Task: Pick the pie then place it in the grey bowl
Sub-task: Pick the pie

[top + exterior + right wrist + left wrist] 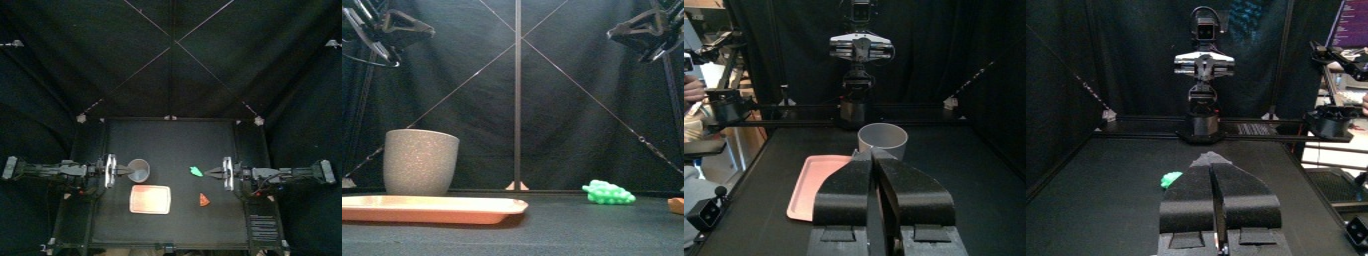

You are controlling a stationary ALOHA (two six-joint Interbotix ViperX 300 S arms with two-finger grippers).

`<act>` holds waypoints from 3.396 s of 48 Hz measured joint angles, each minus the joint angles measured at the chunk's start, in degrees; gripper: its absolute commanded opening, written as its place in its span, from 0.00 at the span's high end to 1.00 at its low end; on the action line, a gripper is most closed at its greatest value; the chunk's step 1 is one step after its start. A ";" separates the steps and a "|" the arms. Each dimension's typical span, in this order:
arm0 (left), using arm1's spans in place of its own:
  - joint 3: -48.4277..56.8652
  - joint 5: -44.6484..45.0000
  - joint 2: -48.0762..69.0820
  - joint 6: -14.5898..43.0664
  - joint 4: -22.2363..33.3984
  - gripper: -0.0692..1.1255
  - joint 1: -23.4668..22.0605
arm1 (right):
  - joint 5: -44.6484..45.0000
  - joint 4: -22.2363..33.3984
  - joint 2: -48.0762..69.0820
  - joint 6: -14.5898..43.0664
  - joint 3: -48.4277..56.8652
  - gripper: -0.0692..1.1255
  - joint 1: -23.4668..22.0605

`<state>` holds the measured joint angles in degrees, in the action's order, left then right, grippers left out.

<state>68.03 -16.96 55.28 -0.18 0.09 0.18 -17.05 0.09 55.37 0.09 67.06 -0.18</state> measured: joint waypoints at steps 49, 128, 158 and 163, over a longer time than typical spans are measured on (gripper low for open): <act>0.18 0.18 -0.35 0.26 -0.09 0.83 0.00 | -7.38 -15.29 -26.63 3.52 -10.11 0.11 4.13; 2.81 0.09 -0.35 0.35 -0.35 0.83 3.34 | 54.76 14.94 -42.36 99.14 -17.84 0.11 21.88; 3.78 0.09 -0.35 0.35 -0.44 0.83 5.19 | 52.82 15.29 -48.43 99.14 -18.72 0.11 20.65; 4.04 0.09 -0.35 0.35 -0.44 0.83 5.54 | 52.29 15.56 -49.66 99.14 -18.72 0.11 20.21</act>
<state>72.07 -16.88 54.93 0.18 -0.35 5.71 35.24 15.64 5.71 99.23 48.34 20.04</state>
